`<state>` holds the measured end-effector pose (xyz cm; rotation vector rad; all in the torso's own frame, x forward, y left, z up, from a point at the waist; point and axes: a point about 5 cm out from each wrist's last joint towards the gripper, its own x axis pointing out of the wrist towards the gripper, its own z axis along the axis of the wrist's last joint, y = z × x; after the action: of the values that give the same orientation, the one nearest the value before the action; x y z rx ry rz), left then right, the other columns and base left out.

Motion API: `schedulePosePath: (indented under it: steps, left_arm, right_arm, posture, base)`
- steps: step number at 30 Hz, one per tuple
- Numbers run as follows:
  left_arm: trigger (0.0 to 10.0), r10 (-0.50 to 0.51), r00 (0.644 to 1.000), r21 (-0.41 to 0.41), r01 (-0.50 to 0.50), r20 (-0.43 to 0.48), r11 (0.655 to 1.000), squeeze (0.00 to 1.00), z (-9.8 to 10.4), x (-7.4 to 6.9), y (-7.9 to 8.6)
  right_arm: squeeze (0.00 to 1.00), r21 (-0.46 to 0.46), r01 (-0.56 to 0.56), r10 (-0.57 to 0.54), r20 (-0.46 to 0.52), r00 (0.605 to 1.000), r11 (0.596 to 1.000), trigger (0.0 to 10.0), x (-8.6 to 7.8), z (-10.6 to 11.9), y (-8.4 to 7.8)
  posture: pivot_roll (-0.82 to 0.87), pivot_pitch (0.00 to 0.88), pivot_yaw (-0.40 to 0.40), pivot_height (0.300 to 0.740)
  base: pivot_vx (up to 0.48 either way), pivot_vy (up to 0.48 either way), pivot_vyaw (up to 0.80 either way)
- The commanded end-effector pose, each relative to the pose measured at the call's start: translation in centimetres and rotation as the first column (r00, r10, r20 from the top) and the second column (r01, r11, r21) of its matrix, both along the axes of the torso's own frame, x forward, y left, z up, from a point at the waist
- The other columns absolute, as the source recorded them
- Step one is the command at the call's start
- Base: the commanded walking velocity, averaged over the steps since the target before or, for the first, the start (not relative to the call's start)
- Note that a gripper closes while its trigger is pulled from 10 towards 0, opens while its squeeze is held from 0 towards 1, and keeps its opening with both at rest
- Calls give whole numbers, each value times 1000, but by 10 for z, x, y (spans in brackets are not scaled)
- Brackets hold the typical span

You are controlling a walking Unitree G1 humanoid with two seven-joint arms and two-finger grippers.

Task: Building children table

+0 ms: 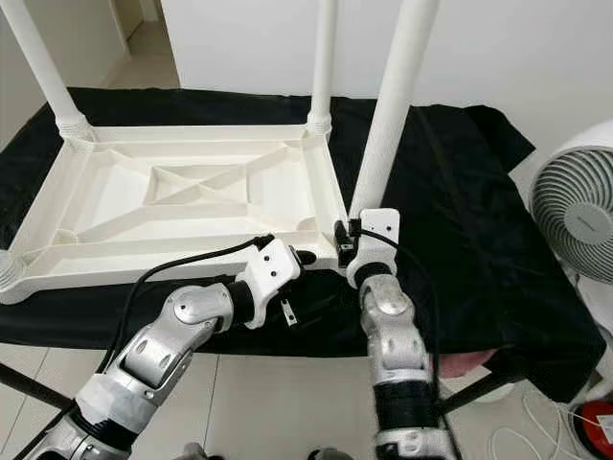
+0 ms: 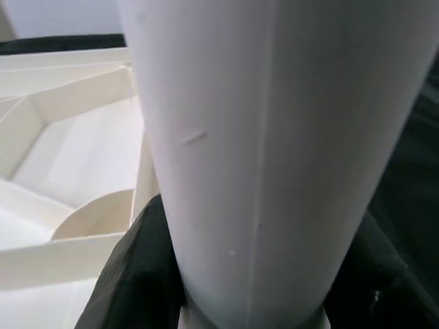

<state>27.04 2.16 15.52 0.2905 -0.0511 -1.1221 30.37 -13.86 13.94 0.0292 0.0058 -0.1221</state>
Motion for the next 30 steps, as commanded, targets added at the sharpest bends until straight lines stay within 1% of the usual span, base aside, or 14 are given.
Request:
schedulePosePath:
  steps: [1, 10, 11, 13, 14, 16, 18, 20, 24, 25, 26, 27, 28, 30]
  left_arm:
    - [10000, -10, 1000, 9, 10, 7, 1000, 0, 0, 2, -1]
    - [10000, -21, 1000, 2, 21, 9, 1000, 0, 1, 0, -5]
    - [10000, -21, 1000, 0, 21, 9, 1000, 0, 1, 0, -6]
    - [10000, -20, 1000, -1, 20, 10, 1000, 0, 1, 0, -6]
    - [10000, -18, 1000, -1, 18, 10, 1000, 0, 1, 0, -5]
    - [10000, -10, 1000, 1, 10, 9, 1000, 0, 0, 1, -4]
    - [10000, -6, 1000, 2, 6, 8, 1000, 0, 0, 1, -3]
    - [10000, 7, 1000, -2, -7, 10, 1000, 0, 2, 3, -1]
    - [10000, 14, 1000, -5, -14, 12, 1000, 0, 3, 5, 0]
    - [10000, 15, 1000, -6, -15, 13, 1000, 0, 4, 5, 0]
    - [10000, 16, 1000, -7, -16, 14, 1000, 0, 4, 6, 0]
    - [10000, 16, 1000, -7, -16, 14, 1000, 0, 4, 6, 0]
    - [10000, 15, 1000, -5, -15, 15, 1000, 0, 4, 6, 1]
    - [10000, 12, 1000, -2, -12, 17, 1000, 0, 4, 6, 1]
  right_arm:
    - [0, -12, 64, -65, -101, 993, 998, 10000, -6, -17, -8]
    - [0, -30, 78, -80, -96, 992, 997, 10000, -6, -9, -10]
    - [1000, -13, 66, -67, -98, 993, 998, 10000, -5, -9, -9]
    - [1000, 0, 58, -58, -98, 993, 998, 10000, -4, -9, -9]
    - [1000, 46, 42, -37, -98, 994, 998, 10000, -3, -8, -9]
    - [1000, 79, 14, -7, -83, 997, 997, 10000, -1, -6, -12]
    - [1000, 86, 0, 7, -78, 997, 996, 10000, 0, -5, -13]
    - [1000, 38, -51, 53, -62, 997, 998, 10000, 3, -2, -22]
    - [1000, 19, -88, 89, -67, 994, 996, 10000, 5, -2, -28]
    - [0, -27, -188, 186, -65, 980, 982, 10000, 6, 0, -31]
    - [0, -48, -229, 225, -66, 972, 972, 10000, 6, 1, -33]
    - [0, -48, -229, 225, -66, 972, 972, 10000, 6, 1, -33]
    - [0, -129, -373, 368, -60, 928, 919, 10000, 7, 4, -38]
    - [0, -210, -474, 472, -64, 879, 855, 10000, 8, 7, -41]
  posture:
    - [-140, 24, -4, 740]
    - [-139, 29, -8, 740]
    - [-139, 29, -8, 740]
    - [-139, 29, -8, 740]
    - [-137, 33, -15, 740]
    - [-137, 33, -15, 740]
    - [-137, 33, -15, 740]
    - [-136, 42, -13, 740]
    - [-136, 42, -13, 740]
    - [-140, 47, -4, 740]
    - [-140, 47, -4, 740]
    - [-140, 47, -4, 740]
    - [-142, 48, 2, 740]
    - [-144, 48, 6, 740]
  base:
    - [0, 0, 0]
    - [0, 0, 0]
    - [0, 0, 0]
    - [0, 0, 0]
    - [0, 0, 0]
    - [0, 0, 0]
    - [0, 0, 0]
    - [0, 0, 0]
    - [0, 0, 0]
    - [0, 0, 0]
    - [0, 0, 0]
    - [0, 0, 0]
    - [0, 0, 0]
    - [0, 0, 0]
